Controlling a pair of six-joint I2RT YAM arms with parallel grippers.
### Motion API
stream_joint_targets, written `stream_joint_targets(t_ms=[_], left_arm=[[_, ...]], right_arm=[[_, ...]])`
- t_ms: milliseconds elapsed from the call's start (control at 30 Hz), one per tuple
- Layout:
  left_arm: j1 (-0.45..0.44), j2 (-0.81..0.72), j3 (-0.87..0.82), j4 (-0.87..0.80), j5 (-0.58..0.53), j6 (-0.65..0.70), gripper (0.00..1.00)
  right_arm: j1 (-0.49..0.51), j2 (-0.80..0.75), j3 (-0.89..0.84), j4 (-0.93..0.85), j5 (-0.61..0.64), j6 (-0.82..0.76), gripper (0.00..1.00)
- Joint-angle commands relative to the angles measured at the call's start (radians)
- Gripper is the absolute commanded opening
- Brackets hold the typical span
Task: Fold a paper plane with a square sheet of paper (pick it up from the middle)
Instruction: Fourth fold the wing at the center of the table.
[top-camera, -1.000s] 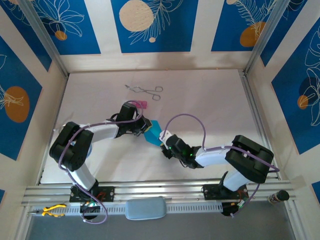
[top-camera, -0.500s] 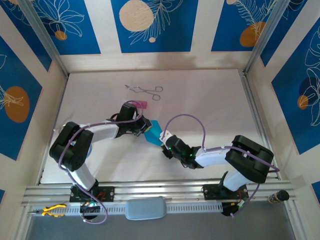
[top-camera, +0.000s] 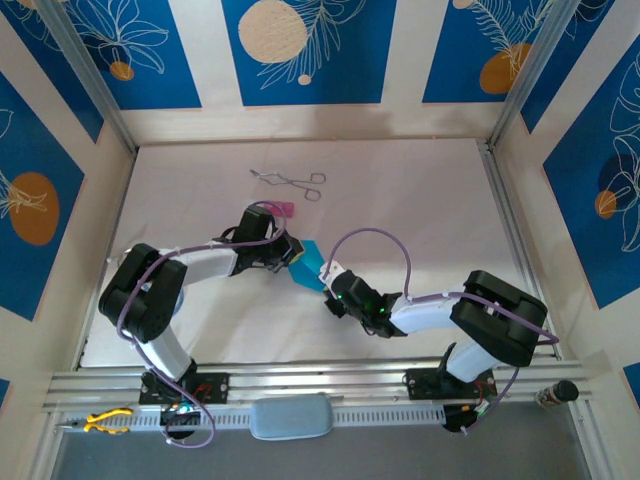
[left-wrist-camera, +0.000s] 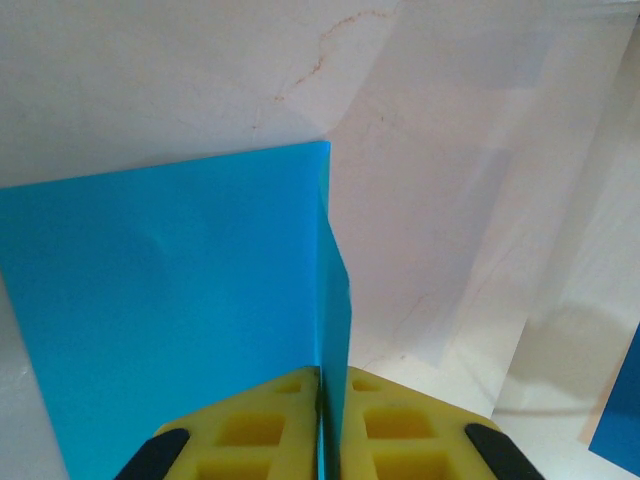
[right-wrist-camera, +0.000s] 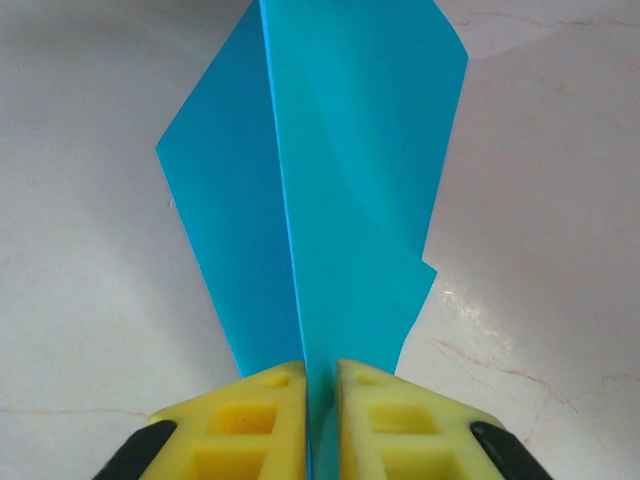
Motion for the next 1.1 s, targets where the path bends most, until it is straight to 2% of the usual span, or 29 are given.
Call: stream_joint_targets(t_ms=[0, 233, 500, 667, 833, 1067], left_arm=[[0.005, -0.011, 0.001, 0.015, 0.010, 0.002, 0.13], [0.005, -0.020, 0.001, 0.014, 0.008, 0.004, 0.17], [0.015, -0.084, -0.003, -0.055, -0.047, 0.052, 0.36], [0.023, -0.144, -0.016, -0.102, -0.110, 0.074, 0.44], [0.029, -0.177, -0.027, -0.112, -0.133, 0.085, 0.46], [0.033, -0.176, -0.034, -0.102, -0.125, 0.081, 0.46]], right_arm=[[0.003, 0.005, 0.018, 0.013, -0.020, 0.012, 0.11], [-0.010, 0.016, 0.016, 0.024, -0.066, 0.060, 0.05], [-0.052, 0.012, -0.001, 0.056, -0.151, 0.133, 0.03], [-0.110, 0.004, -0.023, 0.101, -0.308, 0.217, 0.02], [-0.170, 0.018, -0.018, 0.109, -0.455, 0.291, 0.02], [-0.223, 0.043, -0.025, 0.143, -0.563, 0.361, 0.02]])
